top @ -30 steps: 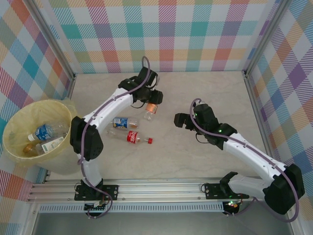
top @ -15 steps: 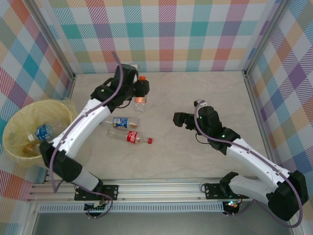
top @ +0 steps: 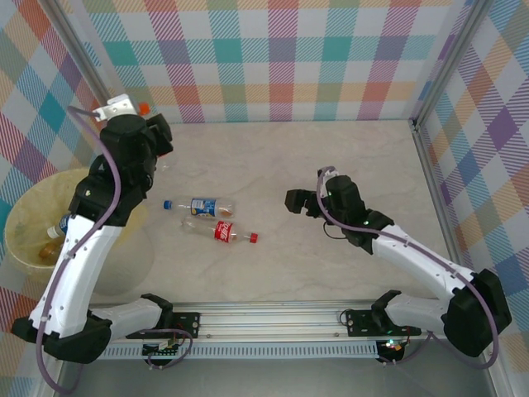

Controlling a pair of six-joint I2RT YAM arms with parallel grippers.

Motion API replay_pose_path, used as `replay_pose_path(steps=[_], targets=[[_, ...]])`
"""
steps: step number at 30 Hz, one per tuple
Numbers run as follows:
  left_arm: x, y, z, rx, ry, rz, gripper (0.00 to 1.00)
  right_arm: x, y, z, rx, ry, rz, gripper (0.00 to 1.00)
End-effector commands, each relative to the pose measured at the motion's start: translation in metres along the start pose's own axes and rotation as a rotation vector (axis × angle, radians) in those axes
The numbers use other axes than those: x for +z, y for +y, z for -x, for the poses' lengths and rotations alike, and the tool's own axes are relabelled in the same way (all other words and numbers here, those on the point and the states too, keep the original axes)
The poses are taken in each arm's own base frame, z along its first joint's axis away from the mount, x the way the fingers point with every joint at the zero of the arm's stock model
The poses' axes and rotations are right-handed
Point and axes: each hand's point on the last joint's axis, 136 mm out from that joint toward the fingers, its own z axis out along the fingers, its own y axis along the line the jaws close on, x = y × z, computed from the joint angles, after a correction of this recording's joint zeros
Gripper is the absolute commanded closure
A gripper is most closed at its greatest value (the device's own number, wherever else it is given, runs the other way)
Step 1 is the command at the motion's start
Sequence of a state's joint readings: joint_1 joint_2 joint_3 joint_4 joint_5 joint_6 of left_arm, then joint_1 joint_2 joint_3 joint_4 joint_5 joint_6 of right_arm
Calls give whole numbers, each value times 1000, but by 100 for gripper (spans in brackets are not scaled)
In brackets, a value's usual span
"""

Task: Put the plastic bottles in the bin

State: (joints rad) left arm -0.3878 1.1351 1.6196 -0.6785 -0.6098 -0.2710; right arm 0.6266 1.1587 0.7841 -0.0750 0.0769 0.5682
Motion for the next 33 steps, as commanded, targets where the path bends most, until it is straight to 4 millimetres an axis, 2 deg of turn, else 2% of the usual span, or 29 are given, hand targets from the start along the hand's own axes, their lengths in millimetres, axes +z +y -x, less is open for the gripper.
replay_pose_path(steps=[1,4,7,14,18,22,25,29,33], targets=[[-18,38,19,55,-63,141,54,-1,20,25,-11,-56,67,0],[-33,62,29,40,-103,218,54,3,22,26,-10,-47,72,0],[-47,98,28,11,-100,372,54,7,24,25,-9,-36,78,0],[-50,156,-2,-102,4,518,53,12,27,24,-6,-12,84,0],[-46,182,-19,-176,67,554,53,11,26,24,-17,-6,76,0],[-29,198,-44,-278,163,544,53,11,26,25,-19,-10,74,0],[-15,198,-63,-374,225,484,50,10,26,25,-13,-7,73,0],[-4,197,-69,-432,275,473,23,9,25,23,-10,-4,66,0],[-1,189,-62,-444,278,435,14,9,22,23,-7,-6,56,0]])
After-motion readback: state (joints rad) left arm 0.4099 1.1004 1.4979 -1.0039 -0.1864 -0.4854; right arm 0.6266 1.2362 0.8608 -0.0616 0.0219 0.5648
